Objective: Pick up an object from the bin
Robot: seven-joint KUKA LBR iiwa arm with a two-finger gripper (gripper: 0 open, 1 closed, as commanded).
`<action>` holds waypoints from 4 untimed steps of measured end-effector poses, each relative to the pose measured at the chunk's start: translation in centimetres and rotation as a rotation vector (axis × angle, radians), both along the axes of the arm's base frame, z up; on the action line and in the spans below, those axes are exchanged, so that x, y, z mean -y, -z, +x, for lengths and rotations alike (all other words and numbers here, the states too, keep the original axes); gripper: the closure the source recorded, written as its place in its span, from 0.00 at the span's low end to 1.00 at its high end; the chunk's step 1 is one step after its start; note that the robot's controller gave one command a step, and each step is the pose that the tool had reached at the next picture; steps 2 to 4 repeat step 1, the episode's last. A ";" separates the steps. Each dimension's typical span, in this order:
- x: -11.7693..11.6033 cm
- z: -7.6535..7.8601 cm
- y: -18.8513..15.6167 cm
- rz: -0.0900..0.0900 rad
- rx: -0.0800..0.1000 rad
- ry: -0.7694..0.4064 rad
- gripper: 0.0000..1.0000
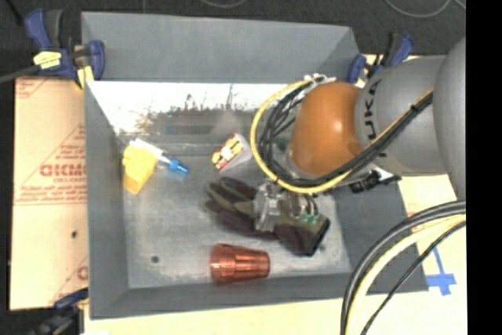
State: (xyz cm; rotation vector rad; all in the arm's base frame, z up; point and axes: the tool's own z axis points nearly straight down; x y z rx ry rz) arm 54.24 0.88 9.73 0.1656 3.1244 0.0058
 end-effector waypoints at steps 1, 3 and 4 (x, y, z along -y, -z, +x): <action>0.0 0.0 -0.2 0.000 -0.001 -0.002 1.00; 0.0 0.0 -0.2 0.000 -0.001 -0.002 1.00; 0.0 0.0 -0.2 0.000 -0.001 -0.002 1.00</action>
Offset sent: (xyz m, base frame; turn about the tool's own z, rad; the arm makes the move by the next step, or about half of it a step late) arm -0.0320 0.0296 -0.0197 -0.2413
